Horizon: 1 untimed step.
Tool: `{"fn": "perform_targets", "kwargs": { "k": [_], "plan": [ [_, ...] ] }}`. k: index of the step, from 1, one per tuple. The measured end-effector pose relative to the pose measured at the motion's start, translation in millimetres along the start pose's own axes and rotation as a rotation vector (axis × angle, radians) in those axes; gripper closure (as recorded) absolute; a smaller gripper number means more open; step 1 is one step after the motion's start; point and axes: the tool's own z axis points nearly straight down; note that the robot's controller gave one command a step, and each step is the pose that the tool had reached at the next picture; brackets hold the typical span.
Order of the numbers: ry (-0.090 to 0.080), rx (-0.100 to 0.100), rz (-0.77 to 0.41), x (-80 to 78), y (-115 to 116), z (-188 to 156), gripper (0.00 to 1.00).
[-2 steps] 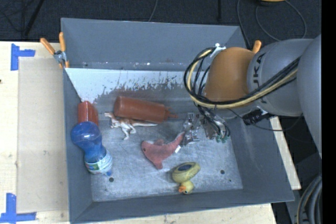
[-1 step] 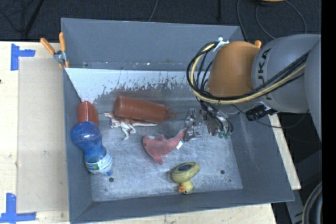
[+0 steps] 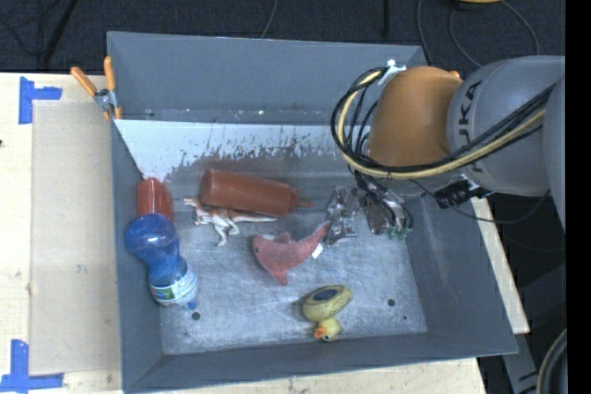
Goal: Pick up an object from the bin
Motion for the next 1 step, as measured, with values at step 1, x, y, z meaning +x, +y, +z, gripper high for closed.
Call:
{"fn": "perform_targets", "kwargs": {
  "k": [1],
  "plan": [
    [0.004, 0.0, 0.0, 1.2, 0.0, -9.9, 1.0]
  ]
}}
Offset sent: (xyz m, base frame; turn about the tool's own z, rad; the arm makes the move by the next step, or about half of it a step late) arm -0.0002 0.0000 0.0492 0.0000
